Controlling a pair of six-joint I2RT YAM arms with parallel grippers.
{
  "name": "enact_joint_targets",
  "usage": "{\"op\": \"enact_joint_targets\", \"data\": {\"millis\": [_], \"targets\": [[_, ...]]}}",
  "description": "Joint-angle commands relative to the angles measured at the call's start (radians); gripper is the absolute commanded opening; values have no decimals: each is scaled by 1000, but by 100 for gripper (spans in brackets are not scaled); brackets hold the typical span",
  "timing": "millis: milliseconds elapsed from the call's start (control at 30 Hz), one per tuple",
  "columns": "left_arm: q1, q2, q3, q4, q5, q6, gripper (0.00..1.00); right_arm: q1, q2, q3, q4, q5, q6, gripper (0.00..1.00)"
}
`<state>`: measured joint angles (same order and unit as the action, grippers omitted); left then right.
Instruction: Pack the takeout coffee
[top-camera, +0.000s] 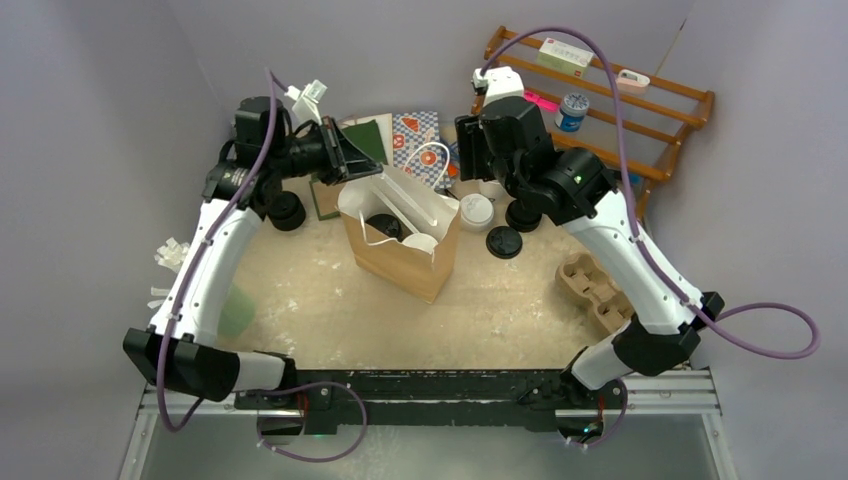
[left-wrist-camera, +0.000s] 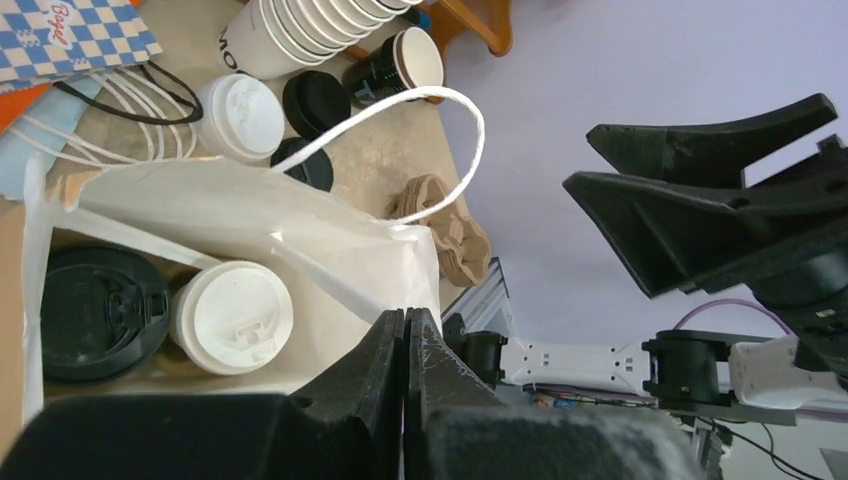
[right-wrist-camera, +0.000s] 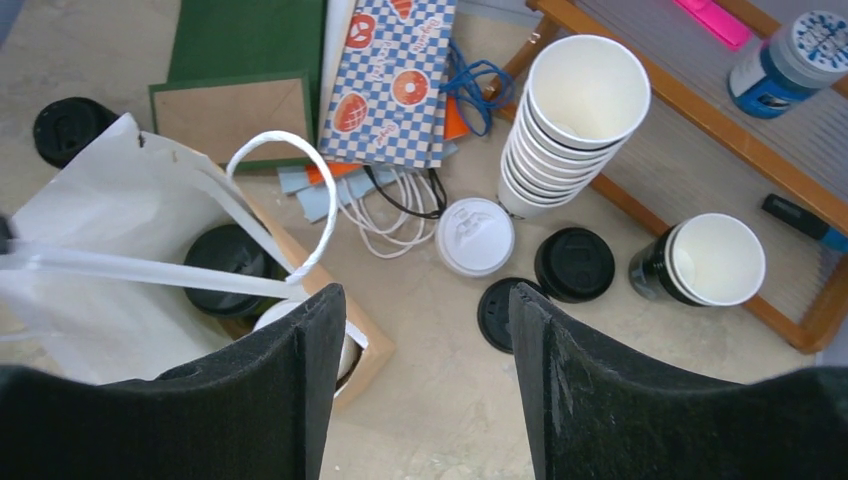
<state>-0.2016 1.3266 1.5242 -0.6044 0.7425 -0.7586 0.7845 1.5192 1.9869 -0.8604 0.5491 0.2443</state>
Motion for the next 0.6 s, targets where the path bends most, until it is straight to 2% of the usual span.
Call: {"op": "enact_joint_targets", "data": {"millis": [0, 33, 67, 133, 233, 333, 567], "targets": [[-36, 38, -9, 137, -86, -50, 13, -4, 23, 11, 36, -113, -3, 66], [-36, 59, 19, 89, -140, -14, 37, -4, 28, 13, 33, -140, -3, 68], [-38, 75, 62, 28, -185, 23, 54, -4, 35, 15, 33, -170, -5, 71], [-40, 101, 159, -87, -264, 79, 69, -4, 58, 31, 26, -208, -4, 72], [-39, 106, 283, -225, -339, 129, 75, -4, 114, 69, -14, -224, 31, 70], [-40, 83, 343, -339, -402, 118, 75, -8, 180, 141, -58, -222, 65, 69], [-40, -57, 305, -522, -474, -26, 67, -82, 203, 167, -51, -306, 124, 63]]}}
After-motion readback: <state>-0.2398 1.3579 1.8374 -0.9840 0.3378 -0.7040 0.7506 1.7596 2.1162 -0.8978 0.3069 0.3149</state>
